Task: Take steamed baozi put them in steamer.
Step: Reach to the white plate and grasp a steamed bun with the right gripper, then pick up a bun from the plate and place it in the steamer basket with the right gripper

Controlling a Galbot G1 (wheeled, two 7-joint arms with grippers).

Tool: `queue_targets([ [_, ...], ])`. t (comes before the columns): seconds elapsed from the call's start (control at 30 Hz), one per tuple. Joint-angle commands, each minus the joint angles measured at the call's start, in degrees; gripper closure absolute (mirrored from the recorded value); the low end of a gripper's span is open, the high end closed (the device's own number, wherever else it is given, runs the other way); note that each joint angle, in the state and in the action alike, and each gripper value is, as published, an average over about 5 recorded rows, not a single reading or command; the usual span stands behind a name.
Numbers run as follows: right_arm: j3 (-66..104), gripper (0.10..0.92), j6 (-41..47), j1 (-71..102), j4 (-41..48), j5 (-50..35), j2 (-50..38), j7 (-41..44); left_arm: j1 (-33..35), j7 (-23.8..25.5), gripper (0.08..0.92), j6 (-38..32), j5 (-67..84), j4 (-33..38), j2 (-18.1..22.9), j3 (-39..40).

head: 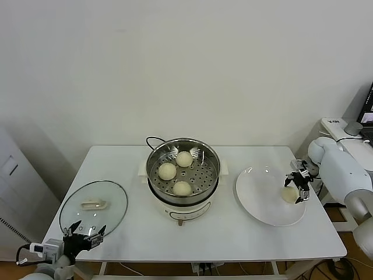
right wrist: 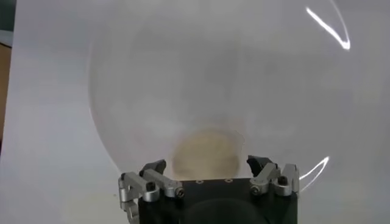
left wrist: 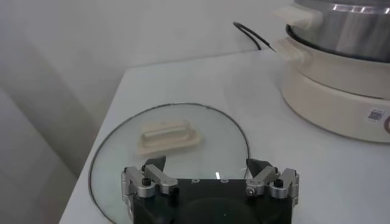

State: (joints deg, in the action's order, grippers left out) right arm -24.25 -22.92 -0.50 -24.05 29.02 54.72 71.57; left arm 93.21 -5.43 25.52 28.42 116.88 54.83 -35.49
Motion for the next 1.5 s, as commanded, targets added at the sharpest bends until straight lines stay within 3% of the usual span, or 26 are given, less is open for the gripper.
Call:
queue_targets([
  [0.03,3.14,0.349,0.53,0.66,1.02,1.36,0.34,-0.13,-0.05,0.01,0.177,-0.02,-0.08,0.0,-0.03,0.03],
  [0.27,2.03,0.533,1.06,-0.27,0.45,0.07,0.42,0.82,-0.11,-0.02,0.177,0.11,-0.13,0.09,0.09,0.1],
  [0.43,-3.16,0.599,1.92,-2.02,-3.37,-4.84,-1.3,1.81,0.28,-0.06,0.177,0.27,-0.17,0.33,0.07,-0.25],
  [0.8,-34.54,0.606,17.39,-20.2,-28.37,-34.53,-12.03,2.34,0.68,-0.11,0.177,0.39,-0.9,0.73,0.38,-0.43],
  [1.03,-50.65,0.602,28.68,-35.55,-38.68,-49.42,-13.04,0.83,0.87,-0.11,0.177,0.39,-1.08,1.21,0.55,-0.42],
  [1.5,-62.43,0.58,40.91,-48.45,-42.78,-68.7,-1.92,-5.36,0.8,-0.09,0.177,0.36,-1.26,1.76,0.69,-0.19],
])
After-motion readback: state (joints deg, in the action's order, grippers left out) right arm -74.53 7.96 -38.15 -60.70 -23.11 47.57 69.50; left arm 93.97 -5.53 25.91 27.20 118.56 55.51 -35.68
